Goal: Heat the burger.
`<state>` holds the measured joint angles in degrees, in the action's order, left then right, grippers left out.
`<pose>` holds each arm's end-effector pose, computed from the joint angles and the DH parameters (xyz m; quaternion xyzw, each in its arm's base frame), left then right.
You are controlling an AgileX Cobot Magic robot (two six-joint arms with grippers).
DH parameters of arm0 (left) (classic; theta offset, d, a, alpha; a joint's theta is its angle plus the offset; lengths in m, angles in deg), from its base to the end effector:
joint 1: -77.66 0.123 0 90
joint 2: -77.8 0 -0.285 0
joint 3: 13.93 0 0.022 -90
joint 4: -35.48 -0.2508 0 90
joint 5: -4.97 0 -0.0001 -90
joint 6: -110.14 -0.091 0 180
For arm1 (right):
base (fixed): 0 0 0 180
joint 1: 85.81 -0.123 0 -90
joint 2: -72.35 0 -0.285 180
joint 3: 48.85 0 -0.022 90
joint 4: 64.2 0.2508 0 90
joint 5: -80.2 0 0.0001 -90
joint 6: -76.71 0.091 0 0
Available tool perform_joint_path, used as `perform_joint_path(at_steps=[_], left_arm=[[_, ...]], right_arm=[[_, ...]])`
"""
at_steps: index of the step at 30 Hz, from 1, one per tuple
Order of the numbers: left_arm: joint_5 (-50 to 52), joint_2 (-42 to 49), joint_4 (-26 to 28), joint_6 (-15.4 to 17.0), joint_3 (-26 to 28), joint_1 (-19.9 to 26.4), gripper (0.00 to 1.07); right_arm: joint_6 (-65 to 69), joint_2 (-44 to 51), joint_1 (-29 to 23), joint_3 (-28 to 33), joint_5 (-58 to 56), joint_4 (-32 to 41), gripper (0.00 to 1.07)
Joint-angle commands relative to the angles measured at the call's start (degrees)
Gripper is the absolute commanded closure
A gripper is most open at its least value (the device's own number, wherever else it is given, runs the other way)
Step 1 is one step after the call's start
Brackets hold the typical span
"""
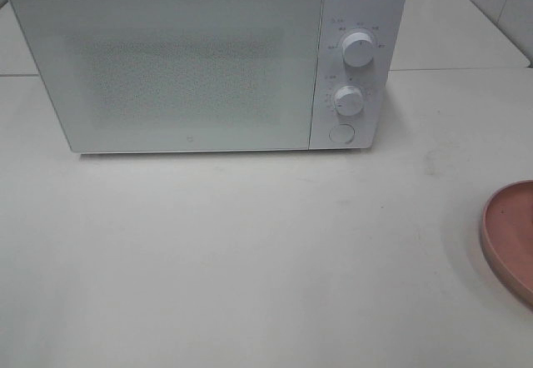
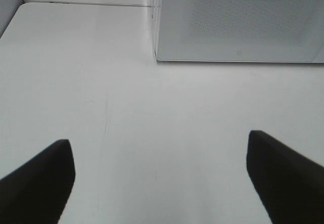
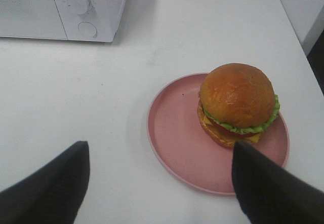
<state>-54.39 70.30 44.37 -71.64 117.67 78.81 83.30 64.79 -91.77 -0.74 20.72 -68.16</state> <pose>-0.0052 -0.0122 0.2809 0.0070 0.8420 -0.0638 0.5356 -0.0050 -0.0060 0.2815 0.0058 0.8436 0.0242 0.5364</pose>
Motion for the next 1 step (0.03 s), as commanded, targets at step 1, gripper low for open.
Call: perform_joint_path(at_steps=[1], left_arm=[[0.3,1.5,0.3,0.5,-0.2,0.1,0.22]], right_arm=[[-0.2,1.4,0.4,0.1,0.1,0.1,0.32]])
